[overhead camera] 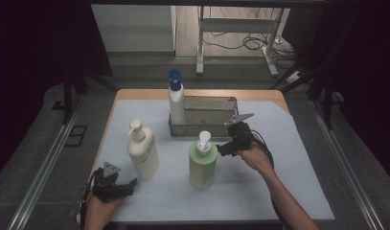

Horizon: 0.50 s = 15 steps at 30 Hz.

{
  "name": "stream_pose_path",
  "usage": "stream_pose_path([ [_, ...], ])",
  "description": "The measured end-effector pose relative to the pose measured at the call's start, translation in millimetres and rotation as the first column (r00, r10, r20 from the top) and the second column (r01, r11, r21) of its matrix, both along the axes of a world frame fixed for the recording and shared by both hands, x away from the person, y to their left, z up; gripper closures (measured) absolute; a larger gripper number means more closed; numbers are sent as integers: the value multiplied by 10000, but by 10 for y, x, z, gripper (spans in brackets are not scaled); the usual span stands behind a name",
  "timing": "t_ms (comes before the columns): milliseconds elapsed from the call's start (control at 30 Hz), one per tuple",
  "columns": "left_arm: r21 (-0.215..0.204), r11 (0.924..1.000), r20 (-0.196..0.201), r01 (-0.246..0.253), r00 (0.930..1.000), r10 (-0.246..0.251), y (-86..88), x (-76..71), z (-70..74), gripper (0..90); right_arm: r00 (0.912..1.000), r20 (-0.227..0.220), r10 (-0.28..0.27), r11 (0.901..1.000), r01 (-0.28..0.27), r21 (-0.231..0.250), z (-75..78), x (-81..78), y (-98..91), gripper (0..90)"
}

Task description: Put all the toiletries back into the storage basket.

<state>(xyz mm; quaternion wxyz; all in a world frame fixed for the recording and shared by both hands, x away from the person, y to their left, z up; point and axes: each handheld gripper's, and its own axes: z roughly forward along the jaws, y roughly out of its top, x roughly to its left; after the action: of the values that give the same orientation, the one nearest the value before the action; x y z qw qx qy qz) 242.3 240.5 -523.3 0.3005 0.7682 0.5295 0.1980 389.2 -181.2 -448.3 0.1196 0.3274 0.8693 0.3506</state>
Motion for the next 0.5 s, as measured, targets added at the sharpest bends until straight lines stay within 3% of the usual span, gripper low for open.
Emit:
stream_pose_path([
  [300,6,10000,18,-4,10000,4,-1,-2,-1,108,9996,-288,49,9989,-36,473,-59,-157,-129,0],
  [500,8,10000,8,0,10000,0,-1,-2,0,108,9996,-266,101,9996,-94,284,-122,-283,-202,1],
])
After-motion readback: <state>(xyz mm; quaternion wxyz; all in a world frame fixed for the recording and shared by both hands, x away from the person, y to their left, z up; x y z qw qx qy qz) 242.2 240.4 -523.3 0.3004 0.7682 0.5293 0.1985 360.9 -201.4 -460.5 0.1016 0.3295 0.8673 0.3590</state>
